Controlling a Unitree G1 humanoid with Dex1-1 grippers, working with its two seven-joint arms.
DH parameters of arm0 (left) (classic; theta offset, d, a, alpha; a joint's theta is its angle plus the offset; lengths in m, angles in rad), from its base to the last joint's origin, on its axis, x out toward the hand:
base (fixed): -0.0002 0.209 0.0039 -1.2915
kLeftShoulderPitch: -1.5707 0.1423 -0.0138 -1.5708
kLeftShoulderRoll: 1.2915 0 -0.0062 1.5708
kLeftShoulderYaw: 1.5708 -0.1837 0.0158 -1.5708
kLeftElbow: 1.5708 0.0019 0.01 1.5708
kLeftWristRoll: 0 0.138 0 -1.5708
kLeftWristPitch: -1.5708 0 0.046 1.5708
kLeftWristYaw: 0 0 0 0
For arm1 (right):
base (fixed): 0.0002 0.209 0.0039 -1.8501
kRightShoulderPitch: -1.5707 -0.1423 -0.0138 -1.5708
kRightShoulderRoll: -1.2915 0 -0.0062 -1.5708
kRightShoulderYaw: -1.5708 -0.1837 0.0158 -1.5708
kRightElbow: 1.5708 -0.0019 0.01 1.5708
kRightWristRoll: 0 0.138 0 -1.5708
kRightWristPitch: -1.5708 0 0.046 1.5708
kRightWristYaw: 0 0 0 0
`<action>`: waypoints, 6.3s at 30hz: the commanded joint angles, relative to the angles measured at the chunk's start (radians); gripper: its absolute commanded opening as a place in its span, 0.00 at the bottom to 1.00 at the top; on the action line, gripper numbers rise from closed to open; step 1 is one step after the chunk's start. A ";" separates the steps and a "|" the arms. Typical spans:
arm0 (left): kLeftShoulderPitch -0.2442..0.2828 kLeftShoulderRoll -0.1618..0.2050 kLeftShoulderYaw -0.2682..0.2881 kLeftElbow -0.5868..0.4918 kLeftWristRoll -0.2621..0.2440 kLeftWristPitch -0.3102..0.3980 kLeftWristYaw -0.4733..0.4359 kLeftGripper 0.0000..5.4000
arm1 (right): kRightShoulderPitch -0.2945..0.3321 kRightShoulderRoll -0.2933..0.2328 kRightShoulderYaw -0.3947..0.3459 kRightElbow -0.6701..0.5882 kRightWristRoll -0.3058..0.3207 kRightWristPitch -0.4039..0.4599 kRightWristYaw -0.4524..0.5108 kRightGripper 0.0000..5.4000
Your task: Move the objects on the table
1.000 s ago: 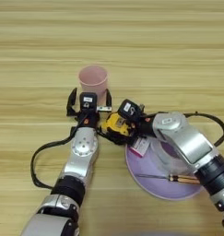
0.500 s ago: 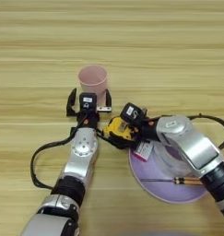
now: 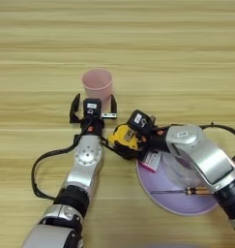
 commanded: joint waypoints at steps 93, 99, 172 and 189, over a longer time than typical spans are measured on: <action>-0.003 0.007 -0.003 0.008 0.004 -0.005 -0.023 1.00 | 0.307 -0.215 -0.665 -0.152 0.222 -0.193 -0.221 0.99; -0.005 0.008 -0.003 0.011 0.004 -0.005 -0.024 1.00 | 0.378 -0.239 -0.634 -0.332 0.235 -0.128 -0.203 0.99; 0.025 0.004 -0.019 -0.003 0.008 0.001 -0.014 1.00 | 0.479 -0.332 -0.401 -0.360 0.258 0.065 -0.126 0.53; 0.024 0.006 -0.018 0.001 0.007 0.001 -0.015 1.00 | 0.486 -0.323 -0.412 -0.389 0.298 0.075 -0.130 0.30</action>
